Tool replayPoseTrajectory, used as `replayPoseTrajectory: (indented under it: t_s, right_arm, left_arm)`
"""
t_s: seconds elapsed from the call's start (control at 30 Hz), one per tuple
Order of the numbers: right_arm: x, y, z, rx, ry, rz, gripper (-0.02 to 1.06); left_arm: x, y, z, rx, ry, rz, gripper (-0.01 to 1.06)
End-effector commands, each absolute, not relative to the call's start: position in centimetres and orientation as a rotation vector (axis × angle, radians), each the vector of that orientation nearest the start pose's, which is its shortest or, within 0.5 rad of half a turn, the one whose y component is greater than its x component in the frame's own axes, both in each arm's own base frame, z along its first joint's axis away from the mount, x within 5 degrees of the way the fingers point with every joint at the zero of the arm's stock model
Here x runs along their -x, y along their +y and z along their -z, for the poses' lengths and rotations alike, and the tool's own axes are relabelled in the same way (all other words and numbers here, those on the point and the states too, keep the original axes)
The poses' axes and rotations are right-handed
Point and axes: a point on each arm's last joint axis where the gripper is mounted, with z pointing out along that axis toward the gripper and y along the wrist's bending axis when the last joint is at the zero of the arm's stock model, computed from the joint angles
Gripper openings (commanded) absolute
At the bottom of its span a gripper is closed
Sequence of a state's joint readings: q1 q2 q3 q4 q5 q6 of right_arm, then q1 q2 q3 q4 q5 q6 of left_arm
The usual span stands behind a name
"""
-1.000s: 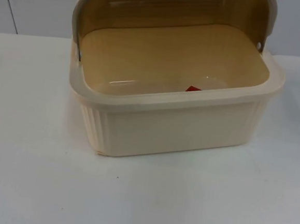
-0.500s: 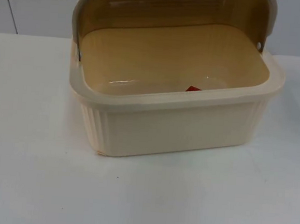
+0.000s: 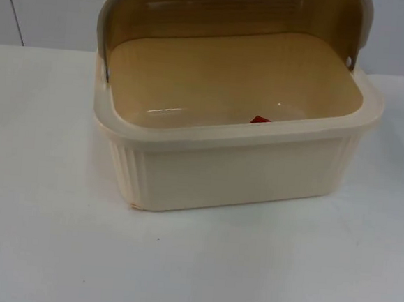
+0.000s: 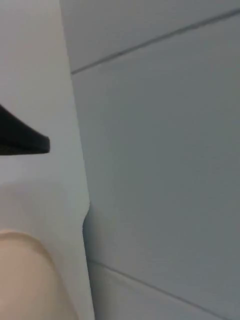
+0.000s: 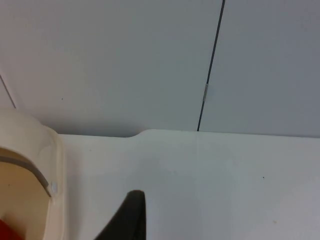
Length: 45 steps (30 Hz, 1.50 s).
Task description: Open the box lid with the left hand, place the block into the box with the right hand, then close the box lid with the left hand.
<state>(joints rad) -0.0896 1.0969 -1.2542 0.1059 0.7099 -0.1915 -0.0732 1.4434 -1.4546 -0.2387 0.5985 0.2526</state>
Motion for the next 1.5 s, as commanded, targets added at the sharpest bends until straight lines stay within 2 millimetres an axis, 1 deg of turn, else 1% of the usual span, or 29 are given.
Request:
replayPoseTrajectory:
  t_s: [0.0, 0.03, 0.1, 0.13, 0.17, 0.23, 0.3, 0.33, 0.4, 0.43, 0.47, 0.5, 0.53, 0.7, 0.73, 0.8, 0.9, 1.0, 1.07, 1.1, 1.23, 1.27, 1.3, 1.33, 1.4, 1.43, 1.47]
  right_arm:
    - [-22.2, -1.4, -43.8, 0.067, 2.01, 0.06, 1.05]
    - [-22.2, -1.4, -43.8, 0.067, 2.01, 0.06, 1.05]
    - [-22.2, -1.4, -43.8, 0.067, 2.01, 0.06, 1.05]
    - [-22.2, -1.4, -43.8, 0.067, 2.01, 0.06, 1.05]
    - [-22.2, -1.4, -43.8, 0.066, 2.009, 0.058, 1.05]
    - [-22.2, -1.4, -43.8, 0.067, 2.014, 0.058, 1.05]
    - [-22.2, -1.4, -43.7, 0.067, 2.015, 0.058, 1.05]
    - [-22.2, -1.4, -43.7, 0.067, 2.015, 0.058, 1.05]
    - [-22.2, -1.4, -43.7, 0.066, 2.015, 0.056, 1.05]
    - [-22.2, -1.4, -43.7, 0.066, 2.015, 0.056, 1.05]
    - [-22.2, -1.4, -43.7, 0.066, 2.015, 0.054, 1.05]
    - [-22.2, -1.4, -43.7, 0.066, 2.015, 0.053, 1.05]
    - [-22.2, -1.4, -43.7, 0.066, 2.015, 0.053, 1.05]
    - [-22.2, -1.4, -43.7, 0.066, 2.015, 0.053, 1.05]
    - [-22.2, -1.4, -43.7, 0.066, 2.015, 0.053, 1.05]
    - [-22.2, -1.4, -43.7, 0.066, 2.015, 0.053, 1.05]
    - [-22.2, -1.4, -43.7, 0.066, 2.015, 0.053, 1.05]
    - [-22.2, -1.4, -43.8, 0.065, 2.012, 0.054, 1.05]
    - [-22.2, -1.4, -43.8, 0.065, 2.012, 0.054, 1.05]
    - [-22.2, -1.4, -43.8, 0.065, 2.012, 0.054, 1.05]
    - [-22.2, -1.3, -43.8, 0.054, 2.004, 0.03, 1.05]
    - [-22.2, -1.3, -43.8, 0.054, 2.004, 0.03, 1.05]
    - [-22.2, -1.2, -43.9, 0.049, 1.998, 0.014, 1.05]
    - [-22.2, -1.1, -43.9, 0.051, 1.996, 0.003, 1.05]
    - [-22.2, -1.0, -43.9, 0.064, 1.996, 0.006, 1.05]
    - [-22.2, -0.9, -43.9, 0.07, 1.999, 0.009, 1.05]
    - [-22.2, -0.9, -43.9, 0.07, 1.999, 0.009, 1.05]
  left_arm:
    - [-33.9, -5.3, -42.1, -0.3, 2.018, 0.162, 1.04]
    - [-34.4, -6.3, -42.7, -0.357, 1.991, 0.156, 1.04]
    - [-35.6, -8.2, -43.0, -0.466, 1.953, 0.146, 1.04]
    - [-35.6, -8.2, -43.0, -0.466, 1.953, 0.146, 1.04]
    - [-36.1, -9.1, -43.4, -0.519, 1.925, 0.134, 1.04]
    - [-37.0, -10.9, -43.5, -0.642, 1.873, 0.1, 1.04]
    - [-37.6, -12.6, -43.3, -0.801, 1.809, 0.033, 1.04]
    - [-37.6, -12.6, -43.3, -0.801, 1.809, 0.033, 1.04]
    - [-38.1, -14.3, -42.6, -0.98, 1.73, -0.055, 1.04]
    - [-38.2, -14.6, -42.4, -1.022, 1.707, -0.085, 1.04]
    - [-38.5, -15.8, -41.8, -1.136, 1.637, -0.163, 1.04]
    - [-38.7, -16.6, -41.3, -1.185, 1.6, -0.204, 1.04]
    - [-38.7, -16.6, -41.3, -1.185, 1.6, -0.204, 1.04]
    - [-39.7, -20.4, -38.6, -1.335, 1.474, -0.352, 1.04]
    - [-39.7, -20.4, -38.6, -1.335, 1.474, -0.352, 1.04]
    - [-40.0, -21.7, -37.2, -1.398, 1.458, -0.382, 1.04]
    - [-40.4, -22.4, -35.8, -1.415, 1.486, -0.345, 1.04]
    - [-40.4, -22.6, -35.3, -1.412, 1.517, -0.304, 1.02]
    - [-40.2, -22.5, -35.0, -1.431, 1.555, -0.284, 0.95]
    - [-40.2, -22.5, -35.0, -1.431, 1.555, -0.284, 0.95]
    - [-40.1, -22.5, -34.1, -1.463, 1.622, -0.239, 0.75]
    - [-40.1, -22.5, -34.1, -1.463, 1.622, -0.239, 0.75]
    - [-40.1, -22.5, -34.2, -1.458, 1.621, -0.234, 0.71]
    - [-40.1, -22.7, -34.2, -1.444, 1.619, -0.217, 0.66]
    - [-40.2, -22.8, -34.4, -1.411, 1.6, -0.204, 0.54]
    - [-40.2, -22.8, -34.5, -1.406, 1.595, -0.205, 0.5]
    - [-40.2, -22.8, -34.5, -1.406, 1.595, -0.205, 0.5]
